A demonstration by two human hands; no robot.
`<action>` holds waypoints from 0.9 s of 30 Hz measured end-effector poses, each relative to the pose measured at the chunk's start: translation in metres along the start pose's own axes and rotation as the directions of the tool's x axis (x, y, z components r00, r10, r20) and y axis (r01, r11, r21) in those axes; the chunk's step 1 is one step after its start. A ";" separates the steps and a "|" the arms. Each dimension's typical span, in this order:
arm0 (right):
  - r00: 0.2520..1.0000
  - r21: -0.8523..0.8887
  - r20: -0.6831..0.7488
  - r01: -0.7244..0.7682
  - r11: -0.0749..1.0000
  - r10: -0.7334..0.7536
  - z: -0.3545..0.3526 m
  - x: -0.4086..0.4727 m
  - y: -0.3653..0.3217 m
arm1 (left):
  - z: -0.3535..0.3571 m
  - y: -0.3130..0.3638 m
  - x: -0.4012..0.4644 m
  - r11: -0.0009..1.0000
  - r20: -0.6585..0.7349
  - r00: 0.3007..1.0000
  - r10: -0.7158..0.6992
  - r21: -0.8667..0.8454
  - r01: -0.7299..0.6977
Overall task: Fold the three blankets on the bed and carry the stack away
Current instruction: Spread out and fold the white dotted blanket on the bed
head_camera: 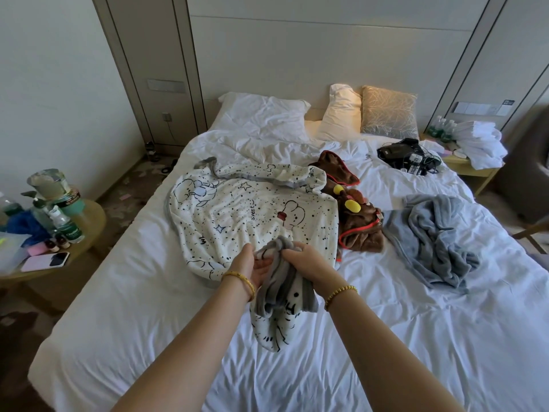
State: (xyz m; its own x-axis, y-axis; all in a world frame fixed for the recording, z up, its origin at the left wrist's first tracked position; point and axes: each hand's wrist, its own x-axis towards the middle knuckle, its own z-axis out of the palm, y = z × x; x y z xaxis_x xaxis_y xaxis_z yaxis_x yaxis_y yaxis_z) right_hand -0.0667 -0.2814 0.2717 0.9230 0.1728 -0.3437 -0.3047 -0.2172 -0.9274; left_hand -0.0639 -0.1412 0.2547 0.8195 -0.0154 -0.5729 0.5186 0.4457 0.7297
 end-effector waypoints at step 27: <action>0.981 0.298 0.036 -0.194 0.935 0.192 0.004 0.007 0.024 | -0.015 0.005 -0.014 0.679 0.314 0.947 -0.062 0.709 -0.191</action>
State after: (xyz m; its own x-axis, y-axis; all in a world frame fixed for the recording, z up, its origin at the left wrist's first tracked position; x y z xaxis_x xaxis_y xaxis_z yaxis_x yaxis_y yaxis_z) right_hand -0.0684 -0.2815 0.2466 0.8384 0.1625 -0.5203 -0.5336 0.0502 -0.8442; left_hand -0.0762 -0.1259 0.2603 0.8210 -0.3232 -0.4707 0.3686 -0.3295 0.8692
